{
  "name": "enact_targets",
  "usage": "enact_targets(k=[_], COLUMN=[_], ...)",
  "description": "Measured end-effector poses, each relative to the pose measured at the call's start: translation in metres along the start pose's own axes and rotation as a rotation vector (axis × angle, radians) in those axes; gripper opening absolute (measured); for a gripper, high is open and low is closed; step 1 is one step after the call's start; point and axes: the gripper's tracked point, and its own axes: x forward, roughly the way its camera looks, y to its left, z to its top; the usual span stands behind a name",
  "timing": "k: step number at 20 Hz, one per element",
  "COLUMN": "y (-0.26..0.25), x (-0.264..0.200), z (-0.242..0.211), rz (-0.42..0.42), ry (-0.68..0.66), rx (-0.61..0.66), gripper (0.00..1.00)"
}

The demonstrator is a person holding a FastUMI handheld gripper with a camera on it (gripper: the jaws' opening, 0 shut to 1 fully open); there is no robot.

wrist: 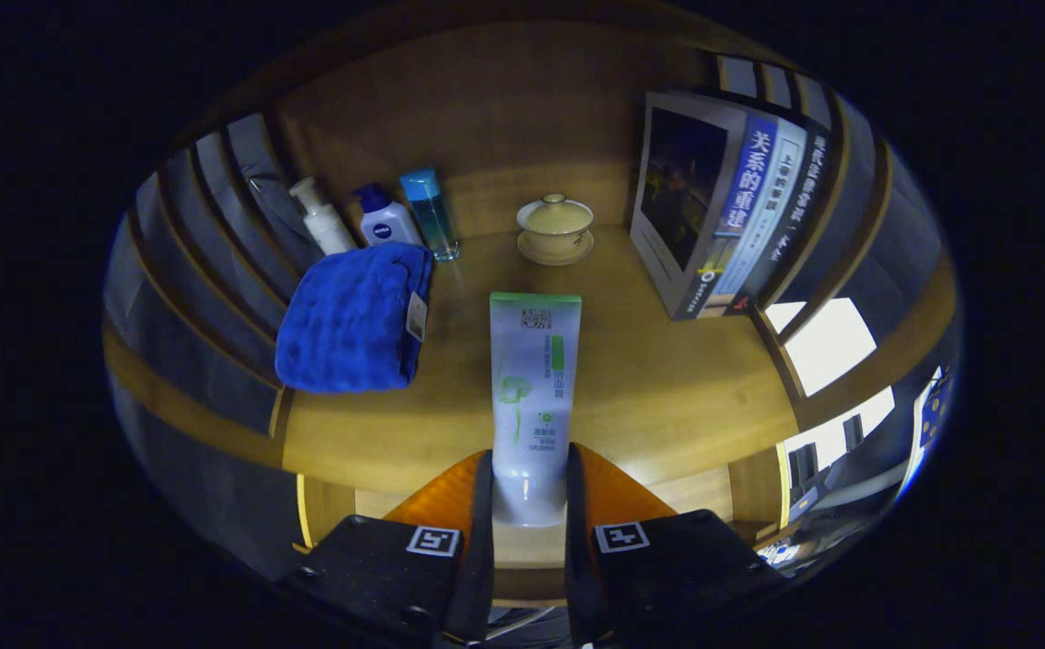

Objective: Pull open the drawer, take out the items inside it, and place them on the countertop above the cabinet.

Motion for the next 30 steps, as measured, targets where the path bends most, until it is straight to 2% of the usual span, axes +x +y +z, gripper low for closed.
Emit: enact_targets(k=[7, 14, 20, 23, 28, 29, 30], y=[0.003, -0.019, -0.024, -0.026, -0.023, -0.023, -0.025], x=[0.044, 0.051, 0.048, 0.039, 0.015, 0.007, -0.001], z=[0.012, 0.008, 0.0, -0.001, -0.012, -0.013, -0.012], rz=[-0.028, -0.085, -0.092, -0.093, -0.103, -0.109, -0.12], ry=[0.007, -0.001, -0.021, -0.064, -0.191, -0.23, -0.272], rx=[-0.013, -0.004, 0.006, 0.0, -0.045, -0.056, -0.067], gripper=[0.42, 0.49, 0.54, 0.61, 0.95, 1.0, 1.0])
